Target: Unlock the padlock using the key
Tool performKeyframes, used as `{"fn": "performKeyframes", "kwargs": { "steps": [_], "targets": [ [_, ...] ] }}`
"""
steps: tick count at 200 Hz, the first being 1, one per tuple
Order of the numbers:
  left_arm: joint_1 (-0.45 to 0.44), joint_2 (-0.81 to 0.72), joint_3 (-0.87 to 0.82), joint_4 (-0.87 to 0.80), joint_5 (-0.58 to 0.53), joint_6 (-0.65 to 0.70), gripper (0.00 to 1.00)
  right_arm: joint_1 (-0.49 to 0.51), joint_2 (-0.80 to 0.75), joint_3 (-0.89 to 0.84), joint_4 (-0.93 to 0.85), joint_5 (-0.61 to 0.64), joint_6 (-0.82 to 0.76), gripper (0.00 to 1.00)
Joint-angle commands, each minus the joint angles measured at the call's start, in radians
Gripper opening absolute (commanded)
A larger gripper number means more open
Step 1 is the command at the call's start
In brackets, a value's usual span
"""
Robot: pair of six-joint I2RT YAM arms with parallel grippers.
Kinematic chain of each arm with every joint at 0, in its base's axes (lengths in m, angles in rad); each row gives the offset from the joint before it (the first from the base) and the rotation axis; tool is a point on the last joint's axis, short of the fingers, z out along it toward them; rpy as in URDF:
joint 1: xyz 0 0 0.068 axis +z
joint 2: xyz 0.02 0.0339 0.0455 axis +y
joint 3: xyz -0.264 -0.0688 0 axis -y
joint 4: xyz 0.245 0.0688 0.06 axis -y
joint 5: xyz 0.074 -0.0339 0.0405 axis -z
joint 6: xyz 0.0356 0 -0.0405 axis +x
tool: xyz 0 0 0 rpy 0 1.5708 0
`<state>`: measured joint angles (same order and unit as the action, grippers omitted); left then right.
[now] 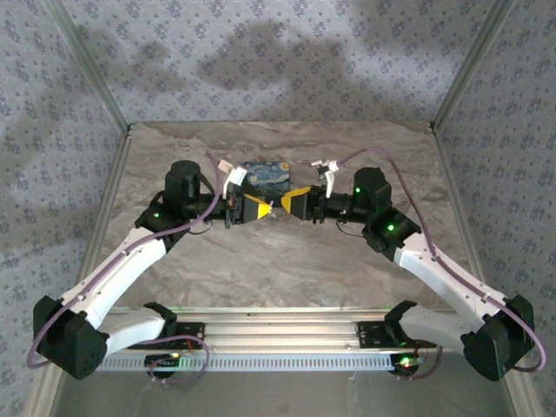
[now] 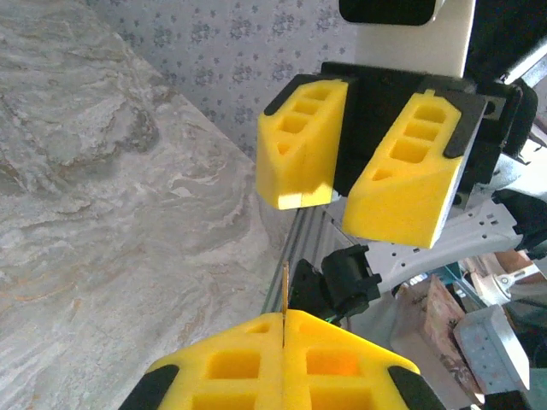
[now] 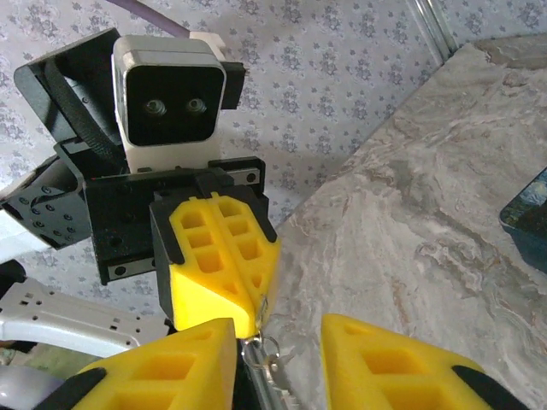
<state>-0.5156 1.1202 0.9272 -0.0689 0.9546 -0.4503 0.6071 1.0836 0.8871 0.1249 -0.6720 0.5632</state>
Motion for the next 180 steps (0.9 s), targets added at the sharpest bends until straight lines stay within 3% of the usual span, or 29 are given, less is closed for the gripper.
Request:
{"fn": "performKeyframes", "kwargs": {
  "steps": [1,34,82,140,166,180],
  "targets": [
    [-0.010,0.016,0.044,-0.038,0.069,0.042,0.00,-0.001,0.027,0.020,0.021,-0.047,0.056,0.37],
    [-0.015,0.023,0.063,-0.064,0.086,0.055,0.00,0.000,0.068,0.031,0.069,-0.095,0.104,0.40],
    [-0.021,0.033,0.071,-0.066,0.089,0.061,0.00,0.019,0.095,0.040,0.075,-0.115,0.112,0.34],
    [-0.022,0.049,0.082,-0.080,0.092,0.071,0.00,0.047,0.137,0.052,0.089,-0.126,0.118,0.34],
    [-0.021,0.050,0.085,-0.096,0.087,0.082,0.00,0.051,0.145,0.054,0.091,-0.133,0.119,0.28],
    [-0.019,0.053,0.085,-0.103,0.088,0.087,0.00,0.052,0.145,0.053,0.085,-0.131,0.120,0.33]
  ]
}}
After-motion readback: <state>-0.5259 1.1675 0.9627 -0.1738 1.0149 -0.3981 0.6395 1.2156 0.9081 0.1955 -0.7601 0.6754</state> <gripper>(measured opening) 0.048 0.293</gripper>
